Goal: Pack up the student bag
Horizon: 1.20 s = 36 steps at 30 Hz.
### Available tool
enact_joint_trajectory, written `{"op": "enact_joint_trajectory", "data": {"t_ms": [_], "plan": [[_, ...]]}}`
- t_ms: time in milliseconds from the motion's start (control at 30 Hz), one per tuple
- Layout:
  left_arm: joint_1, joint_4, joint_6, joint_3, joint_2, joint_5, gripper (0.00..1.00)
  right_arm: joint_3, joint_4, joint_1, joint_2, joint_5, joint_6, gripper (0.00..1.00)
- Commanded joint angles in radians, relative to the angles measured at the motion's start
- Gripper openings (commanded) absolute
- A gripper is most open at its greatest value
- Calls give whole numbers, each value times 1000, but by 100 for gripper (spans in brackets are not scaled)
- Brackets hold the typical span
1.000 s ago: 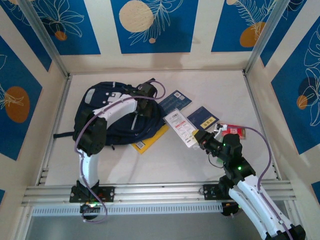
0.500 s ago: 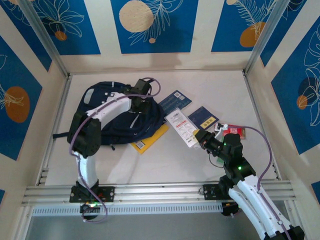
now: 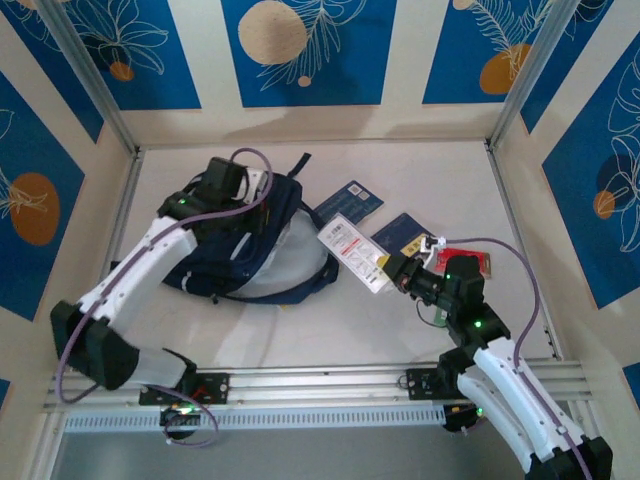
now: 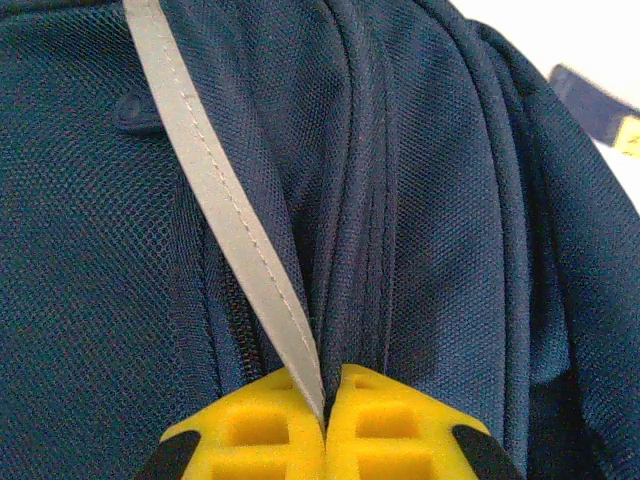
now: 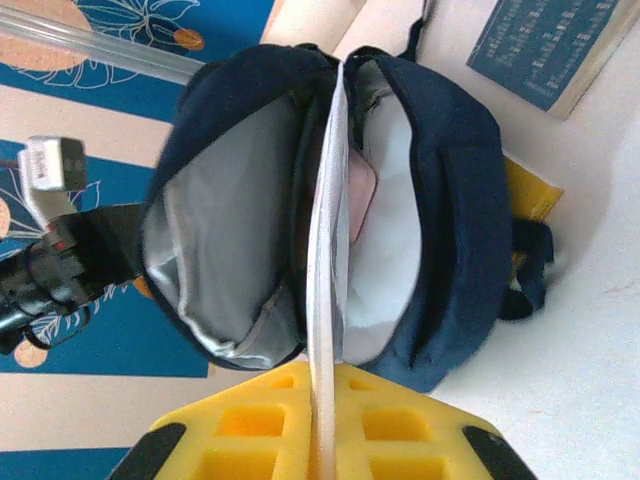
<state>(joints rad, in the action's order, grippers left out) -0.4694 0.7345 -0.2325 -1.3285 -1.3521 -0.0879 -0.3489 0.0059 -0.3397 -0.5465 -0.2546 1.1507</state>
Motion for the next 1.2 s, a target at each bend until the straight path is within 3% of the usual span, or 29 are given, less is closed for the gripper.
{"op": "enact_joint_trajectory", "data": {"t_ms": [0,233,533,733,1167], "plan": [[22,-67,21,4,68,-146,0,-29,97,-36,-36,-45,-12,2],[43,-48,-25,-18,143,-213,0,-118,147,-178,-201,-9,-56,2],[49,-10,-50,-76,170,-205,0,-278,238,-307,-459,51,-34,2],[52,-15,-68,-74,182,-195,0,-396,272,-362,-657,163,6,2],[57,-118,-134,-38,180,-280,0,-748,424,-430,-1219,276,52,3]]}}
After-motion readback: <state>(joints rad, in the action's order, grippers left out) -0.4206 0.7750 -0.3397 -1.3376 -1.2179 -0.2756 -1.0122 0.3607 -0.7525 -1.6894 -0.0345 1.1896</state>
